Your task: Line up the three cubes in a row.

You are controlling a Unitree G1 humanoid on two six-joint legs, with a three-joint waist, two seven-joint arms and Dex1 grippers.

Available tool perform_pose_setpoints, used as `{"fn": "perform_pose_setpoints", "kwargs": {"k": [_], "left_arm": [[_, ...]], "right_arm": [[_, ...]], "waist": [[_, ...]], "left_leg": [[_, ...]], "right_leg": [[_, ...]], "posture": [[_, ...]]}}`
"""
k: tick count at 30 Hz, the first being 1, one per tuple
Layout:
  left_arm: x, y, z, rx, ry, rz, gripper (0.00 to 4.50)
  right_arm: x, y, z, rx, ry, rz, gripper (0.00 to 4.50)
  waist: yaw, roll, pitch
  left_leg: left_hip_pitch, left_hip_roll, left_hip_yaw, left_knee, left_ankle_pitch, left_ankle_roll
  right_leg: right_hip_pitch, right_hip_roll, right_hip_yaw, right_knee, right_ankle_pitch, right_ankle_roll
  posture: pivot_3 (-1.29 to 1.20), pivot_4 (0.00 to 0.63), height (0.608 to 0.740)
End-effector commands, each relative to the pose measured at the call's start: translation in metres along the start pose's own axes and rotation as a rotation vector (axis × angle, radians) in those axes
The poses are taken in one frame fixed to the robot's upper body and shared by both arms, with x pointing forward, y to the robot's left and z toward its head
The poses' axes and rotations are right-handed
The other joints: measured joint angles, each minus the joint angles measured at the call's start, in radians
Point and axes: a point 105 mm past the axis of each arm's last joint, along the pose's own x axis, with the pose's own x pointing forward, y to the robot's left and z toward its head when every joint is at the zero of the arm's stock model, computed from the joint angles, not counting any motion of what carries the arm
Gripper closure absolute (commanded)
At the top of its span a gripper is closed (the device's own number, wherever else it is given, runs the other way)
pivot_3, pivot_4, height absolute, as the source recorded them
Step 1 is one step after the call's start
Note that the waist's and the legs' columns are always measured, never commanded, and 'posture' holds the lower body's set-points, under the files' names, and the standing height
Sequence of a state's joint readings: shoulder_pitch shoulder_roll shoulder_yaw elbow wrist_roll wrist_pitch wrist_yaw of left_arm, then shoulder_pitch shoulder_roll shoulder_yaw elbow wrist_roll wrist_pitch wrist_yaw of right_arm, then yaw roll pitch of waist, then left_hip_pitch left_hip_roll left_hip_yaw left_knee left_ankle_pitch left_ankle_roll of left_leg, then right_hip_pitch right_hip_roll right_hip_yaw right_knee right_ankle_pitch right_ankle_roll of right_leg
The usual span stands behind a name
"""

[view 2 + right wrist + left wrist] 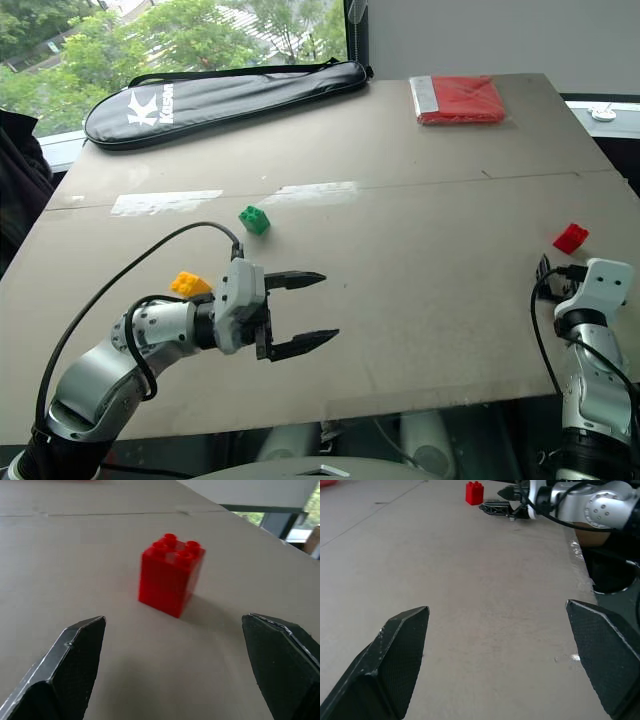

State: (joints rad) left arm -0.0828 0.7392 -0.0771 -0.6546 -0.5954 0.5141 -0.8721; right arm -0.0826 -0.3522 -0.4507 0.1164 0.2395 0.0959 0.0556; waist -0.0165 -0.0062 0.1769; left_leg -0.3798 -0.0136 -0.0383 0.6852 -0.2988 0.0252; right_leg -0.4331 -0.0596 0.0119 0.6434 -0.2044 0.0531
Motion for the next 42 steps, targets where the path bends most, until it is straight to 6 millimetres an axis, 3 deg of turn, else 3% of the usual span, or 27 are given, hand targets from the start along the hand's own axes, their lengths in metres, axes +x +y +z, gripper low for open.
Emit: {"fn": "perform_pose_setpoints", "kwargs": {"k": [1,8,12,16,17,20,24,27,34,42], "left_arm": [[0.002,-0.003,0.017,0.03,-0.031,-0.029,0.04],[0.004,0.001,0.018,0.031,-0.03,-0.02,0.04],[0.004,0.001,0.012,0.032,-0.024,-0.011,0.0],[0.004,0.001,0.009,0.034,-0.023,-0.005,0.0],[0.004,0.001,0.009,0.035,-0.021,-0.004,0.0],[0.002,0.002,0.005,0.035,-0.013,0.009,0.0],[-0.004,0.004,-0.004,0.019,0.008,0.051,0.0],[-0.007,0.004,-0.01,0.012,0.028,0.067,0.0],[-0.012,0.008,-0.012,0.019,0.047,0.096,0.0],[-0.016,0.018,-0.006,0.049,0.06,0.133,0.0]], "right_arm": [[0.011,-0.006,0.009,0.013,-0.043,-0.053,0.0],[0.034,0.003,0.016,0.032,-0.073,-0.043,0.0],[0.04,0.005,0.018,0.034,-0.091,-0.056,1.13],[0.042,0.009,0.018,0.023,-0.101,-0.033,3.01],[0.042,0.01,0.018,0.015,-0.105,-0.024,3.24],[0.039,0.021,0.021,0.004,-0.121,0.049,3.22],[0.01,0.083,0.026,-0.069,-0.163,0.435,3.22],[-0.018,0.113,0.02,-0.094,-0.148,0.623,3.22],[-0.075,0.174,0.016,-0.047,-0.12,0.777,3.22],[-0.101,0.215,0.017,0.053,-0.05,0.721,3.22]], "waist": [[0.0,0.0,0.0],[0.0,0.0,0.0],[0.0,0.0,0.0],[-0.001,0.0,0.0],[-0.001,0.0,0.0],[-0.001,0.0,0.0],[-0.002,0.0,0.0],[-0.001,0.0,0.0],[0.003,0.0,0.0],[0.002,-0.001,-0.001]], "left_leg": [[0.0,0.0,0.001,0.0,0.0,0.0],[0.0,0.0,0.003,0.0,0.0,0.0],[0.0,0.0,0.003,0.0,0.0,0.0],[0.0,0.0,0.003,0.0,0.0,0.0],[0.0,0.0,0.003,0.0,0.0,0.0],[0.0,0.0,0.004,0.0,0.0,0.0],[0.001,0.001,0.003,0.0,0.0,0.0],[0.001,0.004,0.002,0.0,0.0,0.0],[0.001,0.005,0.0,0.001,0.0,0.0],[0.002,0.005,-0.002,0.002,0.0,-0.001]], "right_leg": [[0.0,0.001,0.0,0.0,0.0,0.0],[0.0,0.002,0.002,0.0,0.001,0.001],[0.0,0.002,0.003,0.0,0.001,0.001],[0.0,0.002,0.003,0.0,0.001,0.001],[0.0,0.002,0.003,0.0,0.001,0.001],[0.0,0.002,0.004,0.0,0.001,0.001],[0.0,0.003,0.003,0.0,0.001,0.001],[0.0,0.004,0.003,0.001,0.001,0.001],[0.0,0.004,0.003,0.001,0.0,-0.001],[0.0,0.005,0.003,0.002,0.0,-0.003]], "posture": [[0.0,0.15,0.701],[0.0,0.15,0.701],[0.0,0.15,0.701],[0.0,0.15,0.701],[0.0,0.15,0.701],[0.0,0.15,0.701],[0.0,0.15,0.701],[0.0,0.15,0.701],[0.0,0.15,0.701],[0.0,0.15,0.701]]}}
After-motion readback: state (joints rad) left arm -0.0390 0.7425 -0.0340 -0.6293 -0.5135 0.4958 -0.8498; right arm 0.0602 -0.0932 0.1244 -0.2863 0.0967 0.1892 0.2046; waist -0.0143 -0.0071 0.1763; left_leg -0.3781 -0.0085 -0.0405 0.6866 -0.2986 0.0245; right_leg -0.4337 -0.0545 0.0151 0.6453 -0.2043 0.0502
